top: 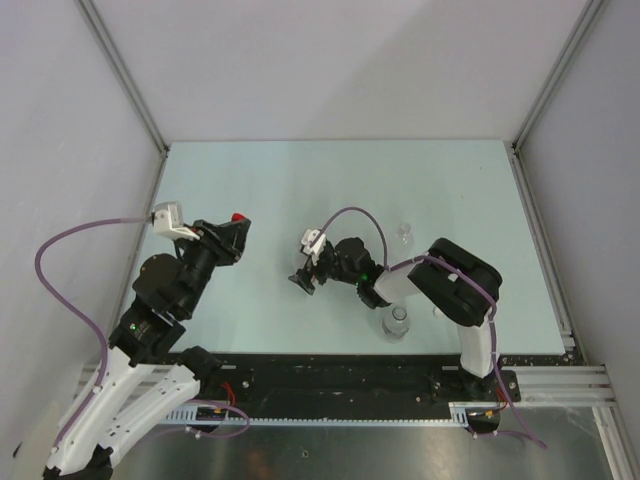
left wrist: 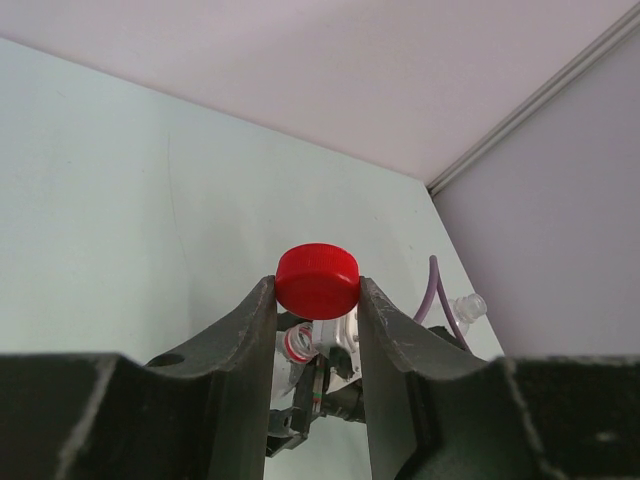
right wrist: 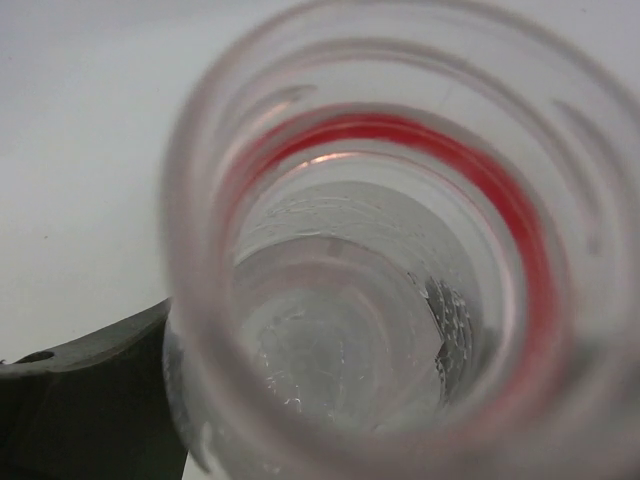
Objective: Screw on the bottle caps
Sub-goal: Pick up the plastic bottle at the center of the board.
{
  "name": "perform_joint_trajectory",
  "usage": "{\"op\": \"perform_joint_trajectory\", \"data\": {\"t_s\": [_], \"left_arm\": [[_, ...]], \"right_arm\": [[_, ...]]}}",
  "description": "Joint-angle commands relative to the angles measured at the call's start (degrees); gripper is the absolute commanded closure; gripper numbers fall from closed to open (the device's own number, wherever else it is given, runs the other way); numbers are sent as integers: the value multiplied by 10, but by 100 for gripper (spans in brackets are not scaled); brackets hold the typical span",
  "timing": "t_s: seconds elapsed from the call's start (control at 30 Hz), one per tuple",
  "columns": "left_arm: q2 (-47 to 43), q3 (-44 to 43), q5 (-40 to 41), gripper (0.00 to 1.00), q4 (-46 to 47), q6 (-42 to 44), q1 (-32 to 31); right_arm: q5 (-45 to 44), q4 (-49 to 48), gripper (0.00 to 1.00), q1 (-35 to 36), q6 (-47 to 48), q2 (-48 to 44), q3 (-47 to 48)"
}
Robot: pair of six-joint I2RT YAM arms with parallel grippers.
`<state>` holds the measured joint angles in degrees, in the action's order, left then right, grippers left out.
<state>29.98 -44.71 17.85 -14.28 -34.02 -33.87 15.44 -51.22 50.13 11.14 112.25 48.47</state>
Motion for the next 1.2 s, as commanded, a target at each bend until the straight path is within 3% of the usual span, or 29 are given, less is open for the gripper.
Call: {"op": "perform_joint_trajectory", "data": {"t_s": [0.0,0.2,0.27,0.4,0.5,0.73,0.9,1.17], "left_arm": [[3,0,13,69,13,3,4],[3,2,13,70,14,6,4],[3,2,11,70,14,7,4],[5,1,10,71,14,7,4],[10,-3,9,71,14,7,4],[23,-17,1,71,14,6,4],[38,-29,-11,71,14,-3,4],[127,-72,-85,73,14,6,4]], "right_arm": [[-2,-28,12,-1,-17,12,18],[-15,-43,18,0,-27,17,18],[-19,-46,25,1,-28,18,18],[-14,-44,49,1,-27,14,18],[-11,-26,55,6,-4,-6,18],[21,51,54,11,24,-89,18],[92,116,52,11,6,-144,18],[151,265,54,12,-8,-221,31]]}}
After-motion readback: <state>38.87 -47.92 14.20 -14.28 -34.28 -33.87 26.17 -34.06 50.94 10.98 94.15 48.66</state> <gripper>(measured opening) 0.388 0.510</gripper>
